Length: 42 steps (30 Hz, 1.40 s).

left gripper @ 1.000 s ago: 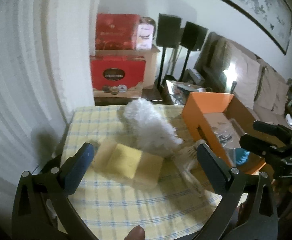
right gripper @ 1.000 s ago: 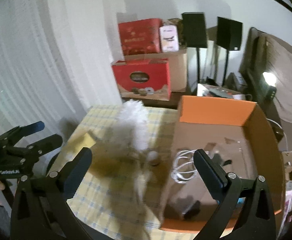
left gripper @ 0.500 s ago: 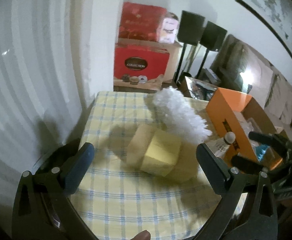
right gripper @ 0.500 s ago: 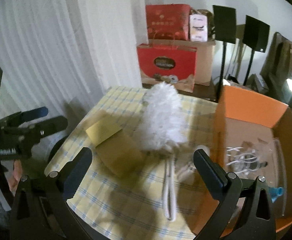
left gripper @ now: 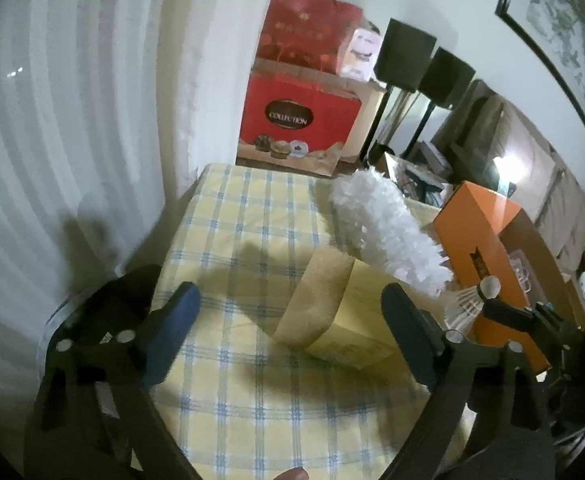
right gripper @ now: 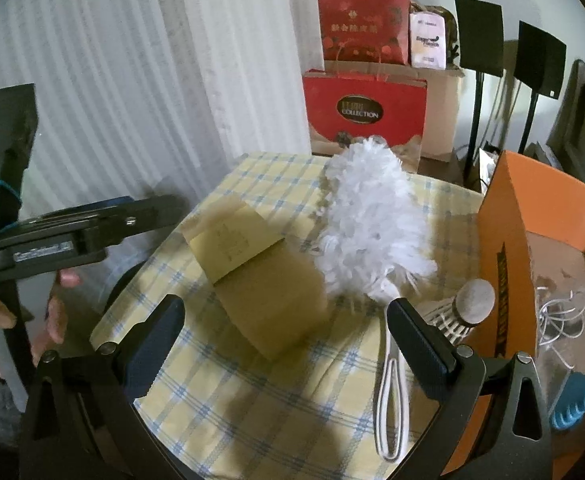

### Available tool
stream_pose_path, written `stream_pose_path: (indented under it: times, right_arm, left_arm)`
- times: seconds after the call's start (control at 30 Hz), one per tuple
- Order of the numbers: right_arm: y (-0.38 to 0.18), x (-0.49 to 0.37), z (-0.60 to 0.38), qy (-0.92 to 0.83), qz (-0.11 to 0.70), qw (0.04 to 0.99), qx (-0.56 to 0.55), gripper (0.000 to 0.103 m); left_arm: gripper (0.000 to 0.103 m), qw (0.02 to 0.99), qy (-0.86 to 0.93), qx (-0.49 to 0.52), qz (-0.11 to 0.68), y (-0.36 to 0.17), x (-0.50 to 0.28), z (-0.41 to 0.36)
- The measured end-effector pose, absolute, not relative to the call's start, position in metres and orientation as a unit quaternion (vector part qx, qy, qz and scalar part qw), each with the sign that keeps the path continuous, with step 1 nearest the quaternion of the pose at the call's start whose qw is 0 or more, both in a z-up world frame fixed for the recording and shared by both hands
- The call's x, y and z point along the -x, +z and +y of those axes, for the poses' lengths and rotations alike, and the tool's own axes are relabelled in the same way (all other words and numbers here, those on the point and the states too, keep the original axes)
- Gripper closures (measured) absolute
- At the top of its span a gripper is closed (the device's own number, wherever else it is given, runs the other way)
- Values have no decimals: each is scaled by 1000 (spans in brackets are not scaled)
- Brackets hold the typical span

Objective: Organize objects
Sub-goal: 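Grasp the yellow sponge block with the left tool while the right tool grips its other side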

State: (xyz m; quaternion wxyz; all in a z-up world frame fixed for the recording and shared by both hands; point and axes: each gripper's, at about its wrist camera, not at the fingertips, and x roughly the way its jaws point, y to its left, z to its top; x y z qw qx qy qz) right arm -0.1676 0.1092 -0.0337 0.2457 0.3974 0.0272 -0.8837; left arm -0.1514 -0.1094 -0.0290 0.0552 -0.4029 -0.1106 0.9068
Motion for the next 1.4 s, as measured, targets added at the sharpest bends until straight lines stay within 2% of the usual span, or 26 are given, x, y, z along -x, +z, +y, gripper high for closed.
stream_pose_path:
  times: [0.2, 0.37, 0.4, 0.53, 0.63, 0.7, 1.03, 1.4]
  right_arm:
    - [-44, 168, 108, -878, 26, 253, -405, 7]
    - [-60, 173, 105, -866, 10, 260, -427, 21]
    - [-62, 173, 105, -864, 7, 261, -430, 27]
    - [-69, 175, 102, -857, 0, 267, -441, 47]
    - [-71, 177, 103, -854, -11, 275, -442, 52]
    - [-71, 178, 103, -852, -17, 279, -444, 55]
    - [-44, 174, 116, -863, -36, 281, -419, 55]
    - [17, 167, 152, -882, -61, 280, -374, 55]
  left_arm:
    - [14, 77, 902, 405, -131, -41, 162, -112]
    - [14, 101, 893, 410, -154, -50, 171, -111]
    - [15, 106, 892, 412, -155, -52, 172, -110]
    - [26, 121, 888, 417, -150, -56, 177, -103]
    - [38, 149, 882, 421, -152, -59, 179, -96]
    - [42, 161, 878, 424, -153, -60, 179, -92]
    - [42, 188, 879, 409, -155, -39, 164, -90]
    - [42, 225, 893, 359, -150, 22, 151, -64]
